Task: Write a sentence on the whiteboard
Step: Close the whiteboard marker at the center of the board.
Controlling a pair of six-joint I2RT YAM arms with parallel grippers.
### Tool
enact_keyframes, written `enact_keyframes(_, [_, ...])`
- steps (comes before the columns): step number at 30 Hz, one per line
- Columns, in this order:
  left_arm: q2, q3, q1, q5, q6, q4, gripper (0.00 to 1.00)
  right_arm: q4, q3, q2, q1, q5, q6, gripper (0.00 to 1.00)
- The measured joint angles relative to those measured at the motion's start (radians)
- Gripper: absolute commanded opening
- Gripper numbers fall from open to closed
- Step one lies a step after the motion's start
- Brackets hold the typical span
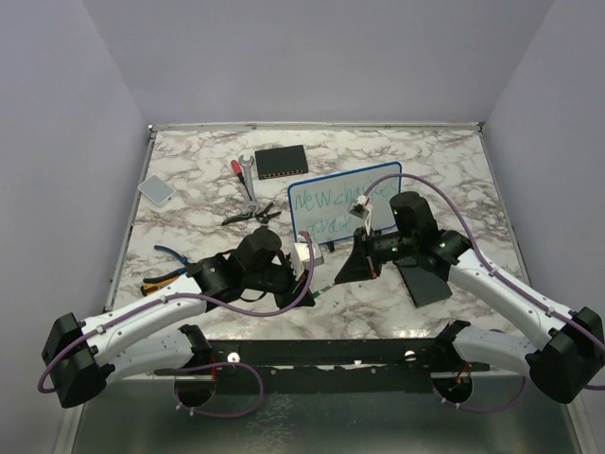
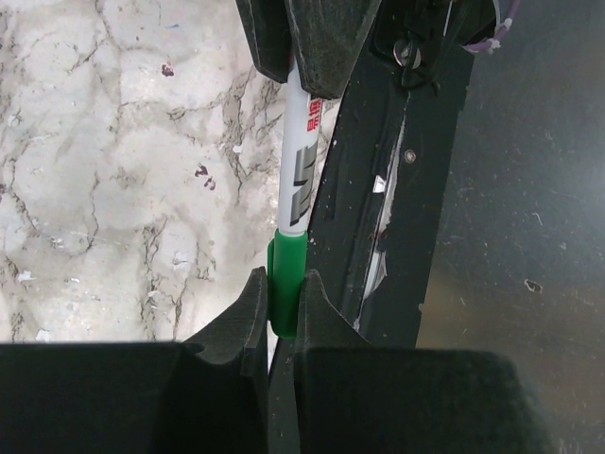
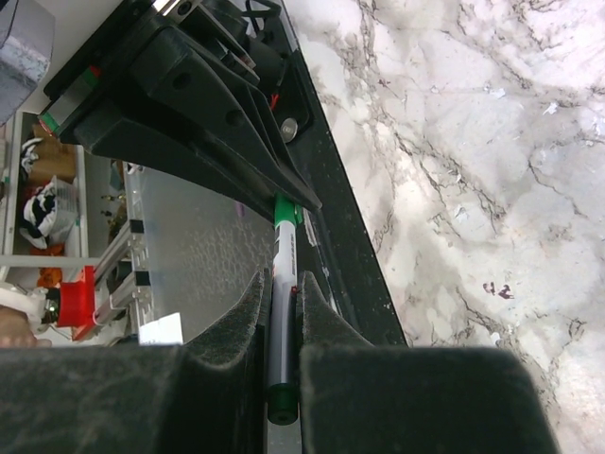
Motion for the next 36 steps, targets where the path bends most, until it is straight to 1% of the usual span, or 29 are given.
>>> enact_keyframes(13, [-0.019,-0.038,0.000,0.000,-0.010,-0.019,0.00,0.100,-0.058,0.000,0.059,0.051,0.071,0.00])
enact_keyframes(23, [-0.021,-0.040,0.001,0.001,-0.022,-0.067,0.00,0.160,-0.091,0.000,0.108,0.101,0.111,0.01])
enact_keyframes(36, [-0.023,-0.059,0.039,0.014,-0.040,-0.068,0.00,0.214,-0.108,0.011,0.144,0.165,0.146,0.01])
